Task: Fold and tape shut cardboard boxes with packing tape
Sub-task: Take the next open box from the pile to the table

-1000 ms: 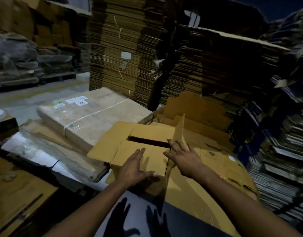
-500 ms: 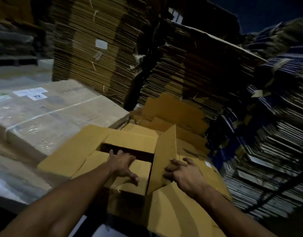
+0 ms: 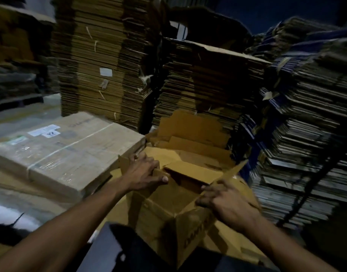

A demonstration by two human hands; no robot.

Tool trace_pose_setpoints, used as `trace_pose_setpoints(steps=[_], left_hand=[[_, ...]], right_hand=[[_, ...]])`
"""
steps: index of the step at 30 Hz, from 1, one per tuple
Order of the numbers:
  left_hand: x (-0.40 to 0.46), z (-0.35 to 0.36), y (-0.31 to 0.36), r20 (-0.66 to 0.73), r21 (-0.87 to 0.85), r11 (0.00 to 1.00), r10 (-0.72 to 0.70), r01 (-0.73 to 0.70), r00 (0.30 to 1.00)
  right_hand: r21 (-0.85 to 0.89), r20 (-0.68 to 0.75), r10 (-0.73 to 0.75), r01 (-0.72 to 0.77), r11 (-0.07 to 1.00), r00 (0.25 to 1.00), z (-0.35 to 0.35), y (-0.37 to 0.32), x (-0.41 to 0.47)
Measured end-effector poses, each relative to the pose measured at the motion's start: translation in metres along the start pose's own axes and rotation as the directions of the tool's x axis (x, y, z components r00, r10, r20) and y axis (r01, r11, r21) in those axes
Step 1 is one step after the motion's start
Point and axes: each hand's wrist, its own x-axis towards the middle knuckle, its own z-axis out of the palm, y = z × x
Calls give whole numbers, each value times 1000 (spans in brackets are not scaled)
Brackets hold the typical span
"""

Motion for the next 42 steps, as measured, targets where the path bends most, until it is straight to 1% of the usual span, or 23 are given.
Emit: trace_pose_setpoints(steps=[2, 4, 7, 9, 11, 12, 14, 15, 17, 19, 23, 25, 27, 28, 29, 30, 31, 32, 34, 36, 39, 41, 42], left_hand=[[-39, 5, 18, -14, 61, 996, 67, -66, 998], [-81, 17, 34, -63, 68, 993, 100, -96, 993], [-141, 39, 62, -77, -127, 990, 43, -53, 996], [-178, 49, 83, -122, -283, 959, -41, 5, 992], [-213, 58, 97, -163, -465, 881, -178, 84, 970], [-229, 61, 98, -188, -547, 832, -225, 89, 956], [-254, 64, 94, -230, -640, 767, -234, 35, 945], [-266, 66, 90, -224, -653, 757, -224, 24, 949], [-282, 65, 82, -180, -645, 763, -198, 36, 964], [-294, 58, 80, -119, -660, 749, -183, 60, 976], [-303, 39, 86, -50, -741, 661, -234, 120, 971], [-301, 38, 91, -8, -742, 653, -239, 155, 971], [-291, 37, 98, 51, -731, 651, -247, 204, 968], [-280, 31, 103, 97, -682, 690, -244, 243, 965], [-271, 24, 111, 142, -577, 773, -225, 266, 964], [-259, 15, 121, 219, -434, 863, -178, 259, 959], [-249, 9, 129, 301, -318, 922, -124, 222, 945], [-240, 3, 135, 371, -266, 943, -90, 198, 924], [-226, -3, 134, 416, -367, 907, -39, 207, 908], [-215, -1, 128, 413, -465, 859, -1, 212, 911], [-211, 21, 124, 517, -422, 886, 60, 193, 854], [-211, 42, 119, 579, -426, 881, 90, 207, 810], [-210, 52, 114, 592, -444, 873, 115, 203, 797]], right_hand=[[99, -14, -48, 50, 994, 999, 8, -32, -32], [210, 28, -83, 76, 975, 996, 25, -67, -63], [274, 5, -112, 106, 956, 994, 40, -119, -97], [281, -6, -127, 124, 952, 992, 40, -154, -111], [292, -29, -169, 170, 941, 985, 39, -184, -121], [294, -56, -192, 200, 935, 980, 37, -199, -127], [315, -121, -238, 265, 911, 964, 30, -224, -141], [339, -131, -266, 295, 893, 955, 26, -233, -146], [370, -126, -300, 326, 870, 946, 16, -243, -158], [381, -103, -277, 295, 876, 955, 6, -234, -169], [370, 69, -119, 85, 925, 991, -3, -184, -188], [376, 136, -39, -16, 926, 990, -3, -169, -199], [400, 196, 0, -80, 913, 981, -2, -168, -204], [408, 224, 12, -105, 907, 974, -6, -169, -202], [417, 245, 12, -117, 901, 969, -9, -170, -200], [433, 260, 22, -136, 891, 965, -13, -168, -196], [449, 281, 44, -172, 877, 959, -15, -167, -190], [451, 315, 60, -205, 869, 947, -18, -167, -183], [456, 350, 79, -243, 856, 933, -20, -171, -171], [518, 305, 87, -242, 820, 948, -17, -174, -160], [600, 311, 87, -267, 754, 946, -6, -176, -147], [638, 310, 142, -316, 702, 940, -1, -172, -144], [633, 279, 181, -322, 704, 943, 2, -169, -144]])
